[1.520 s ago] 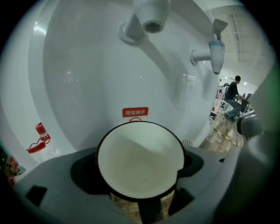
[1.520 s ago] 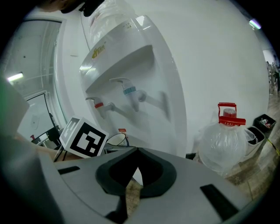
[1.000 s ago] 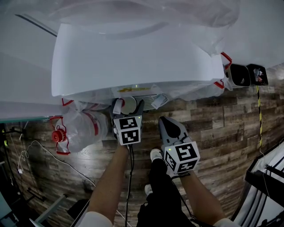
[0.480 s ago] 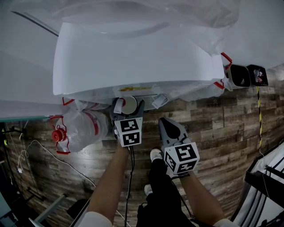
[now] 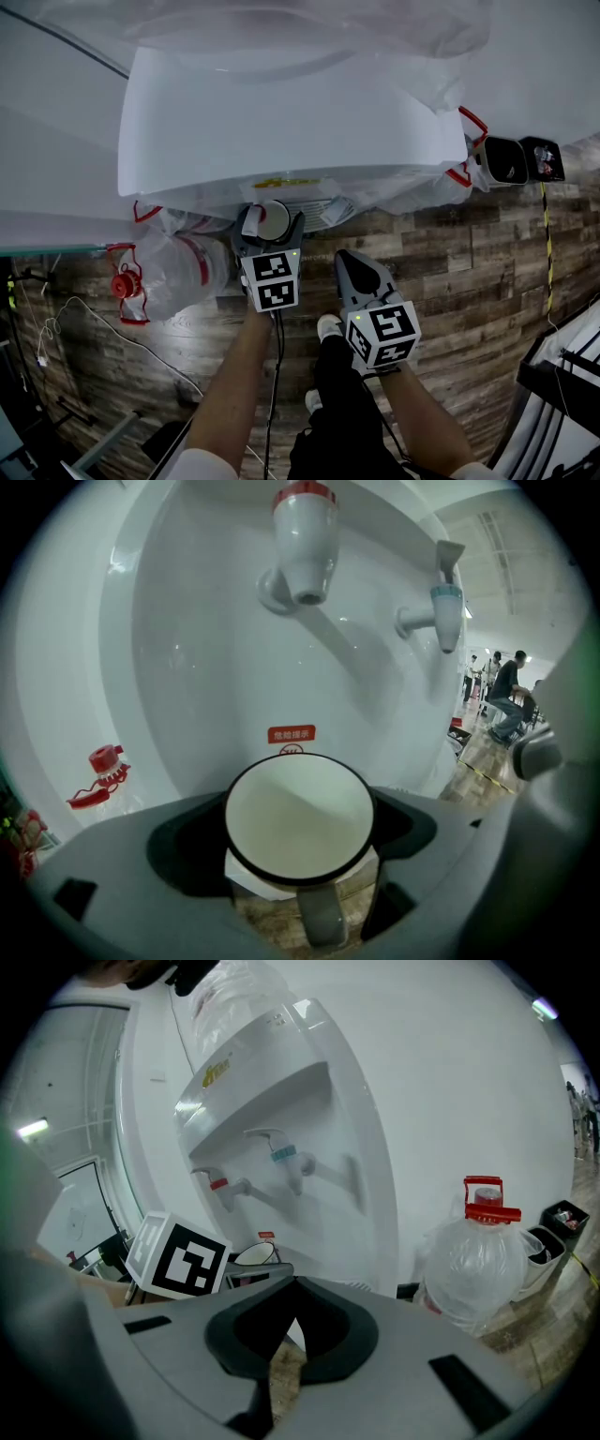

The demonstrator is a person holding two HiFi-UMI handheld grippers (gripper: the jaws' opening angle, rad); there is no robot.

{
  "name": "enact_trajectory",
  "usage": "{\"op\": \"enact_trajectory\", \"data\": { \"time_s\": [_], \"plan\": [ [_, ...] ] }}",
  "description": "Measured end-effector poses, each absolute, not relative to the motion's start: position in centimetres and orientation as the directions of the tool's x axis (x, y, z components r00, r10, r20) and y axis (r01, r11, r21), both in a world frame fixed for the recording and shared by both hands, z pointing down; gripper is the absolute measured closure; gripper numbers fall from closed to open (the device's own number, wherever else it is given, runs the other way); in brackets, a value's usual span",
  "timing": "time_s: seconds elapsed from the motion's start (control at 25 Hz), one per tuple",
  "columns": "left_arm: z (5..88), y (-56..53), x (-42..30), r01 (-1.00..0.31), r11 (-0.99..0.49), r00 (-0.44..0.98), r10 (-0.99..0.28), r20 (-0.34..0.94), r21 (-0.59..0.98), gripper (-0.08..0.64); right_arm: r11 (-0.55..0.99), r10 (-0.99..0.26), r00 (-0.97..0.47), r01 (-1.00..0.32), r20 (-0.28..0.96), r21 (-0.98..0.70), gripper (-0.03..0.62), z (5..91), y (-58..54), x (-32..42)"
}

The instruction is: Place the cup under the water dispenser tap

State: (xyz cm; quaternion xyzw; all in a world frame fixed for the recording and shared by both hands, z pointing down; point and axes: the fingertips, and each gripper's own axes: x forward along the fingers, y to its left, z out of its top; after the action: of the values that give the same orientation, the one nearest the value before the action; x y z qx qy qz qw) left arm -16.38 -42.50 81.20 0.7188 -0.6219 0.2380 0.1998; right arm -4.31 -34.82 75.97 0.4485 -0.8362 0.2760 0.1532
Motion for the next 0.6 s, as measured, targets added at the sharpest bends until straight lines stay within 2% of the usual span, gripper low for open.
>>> {"op": "enact_trajectory", "data": {
  "time_s": [0.6],
  "plan": [
    [78.5, -41.3, -16.5, -0.989, -0.149, 0.114, -0.817, 0.566, -0.015, 0.098, 0.446, -0.675, -0.548, -0.837, 0.494, -0.317, 0.574, 74.3, -34.0, -4.2]
  ]
}}
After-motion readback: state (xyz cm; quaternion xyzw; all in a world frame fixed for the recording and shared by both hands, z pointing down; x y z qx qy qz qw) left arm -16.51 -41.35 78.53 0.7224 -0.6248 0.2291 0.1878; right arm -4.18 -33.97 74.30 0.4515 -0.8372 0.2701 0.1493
